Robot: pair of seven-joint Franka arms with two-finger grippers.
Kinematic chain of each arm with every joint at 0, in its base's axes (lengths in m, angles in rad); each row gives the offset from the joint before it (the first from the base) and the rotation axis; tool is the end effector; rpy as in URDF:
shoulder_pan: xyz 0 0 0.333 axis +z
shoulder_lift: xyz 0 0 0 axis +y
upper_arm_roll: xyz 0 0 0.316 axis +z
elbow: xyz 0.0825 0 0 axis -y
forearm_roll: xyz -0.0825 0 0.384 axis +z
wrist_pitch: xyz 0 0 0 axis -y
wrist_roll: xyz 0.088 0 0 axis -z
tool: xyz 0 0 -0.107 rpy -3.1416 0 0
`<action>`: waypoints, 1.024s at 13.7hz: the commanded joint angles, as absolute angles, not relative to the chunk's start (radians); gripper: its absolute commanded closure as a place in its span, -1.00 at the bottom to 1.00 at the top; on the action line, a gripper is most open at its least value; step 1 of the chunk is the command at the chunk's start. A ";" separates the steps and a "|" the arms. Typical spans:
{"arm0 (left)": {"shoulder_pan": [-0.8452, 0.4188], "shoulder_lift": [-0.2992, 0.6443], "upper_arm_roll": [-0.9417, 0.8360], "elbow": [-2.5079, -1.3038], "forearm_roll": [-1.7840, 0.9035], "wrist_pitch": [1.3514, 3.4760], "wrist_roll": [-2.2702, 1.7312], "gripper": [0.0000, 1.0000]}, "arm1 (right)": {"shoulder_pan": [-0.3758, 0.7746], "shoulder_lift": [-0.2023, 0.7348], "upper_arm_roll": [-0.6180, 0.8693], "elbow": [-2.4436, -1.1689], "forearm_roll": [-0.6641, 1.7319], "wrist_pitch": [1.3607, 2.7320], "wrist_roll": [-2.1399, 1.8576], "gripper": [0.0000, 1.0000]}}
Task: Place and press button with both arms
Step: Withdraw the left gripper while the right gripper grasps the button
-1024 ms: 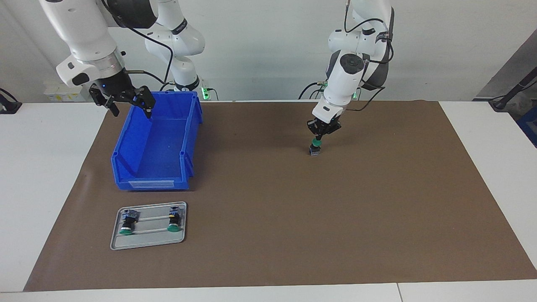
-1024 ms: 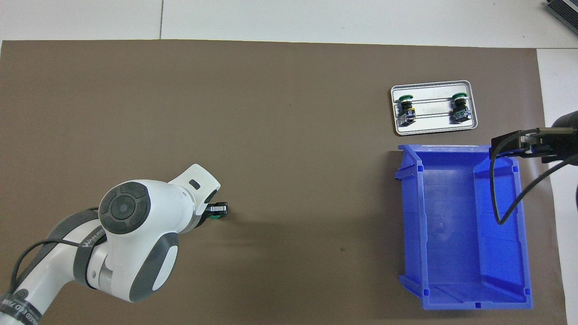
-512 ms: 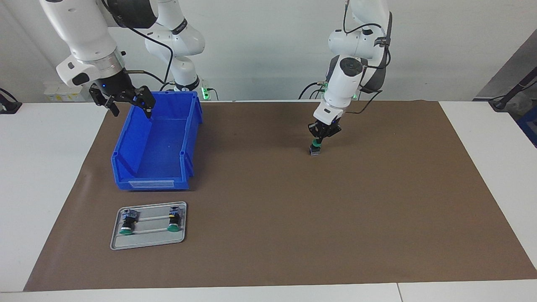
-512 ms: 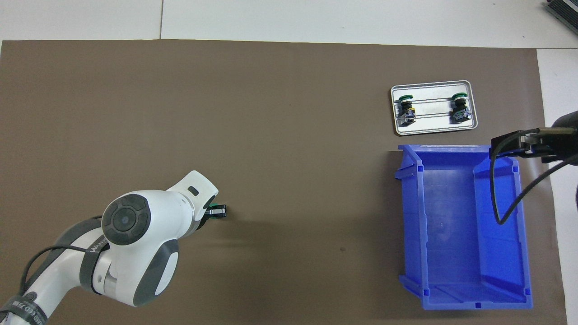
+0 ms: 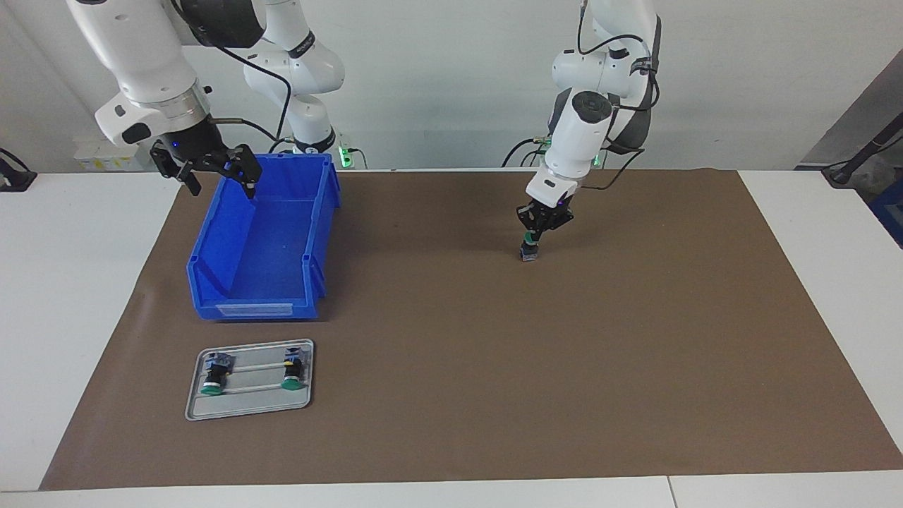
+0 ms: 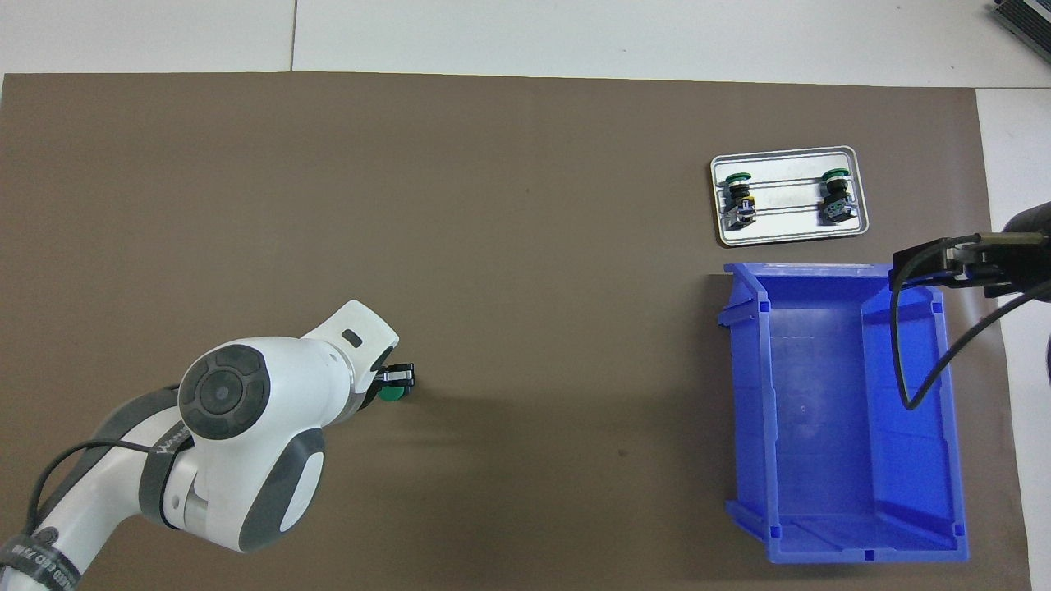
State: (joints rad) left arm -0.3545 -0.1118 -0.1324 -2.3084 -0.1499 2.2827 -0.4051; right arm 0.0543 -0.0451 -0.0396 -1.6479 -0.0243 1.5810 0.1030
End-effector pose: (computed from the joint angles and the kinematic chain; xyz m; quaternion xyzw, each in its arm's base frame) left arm 0.4430 -0.2391 0.3988 0.9977 0.0058 0.0165 0.0648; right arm 0.5403 0.0049 0.6137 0.9989 -0.0438 -0.0102 0.0119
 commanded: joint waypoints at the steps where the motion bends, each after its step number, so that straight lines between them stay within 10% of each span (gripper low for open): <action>1: -0.284 -0.043 -0.121 -2.102 -0.130 2.104 -0.385 1.00 | 0.052 -0.045 -0.029 -1.640 -0.017 1.581 0.094 -1.00; 7: 0.088 -0.046 -0.118 -1.896 -0.111 1.802 0.033 0.97 | 0.242 -0.051 -0.029 -1.702 0.033 1.718 0.372 -1.00; 14: 0.069 0.129 -0.129 -1.318 0.005 1.298 0.019 0.59 | 0.676 0.147 -0.029 -1.668 0.016 1.962 0.874 -1.00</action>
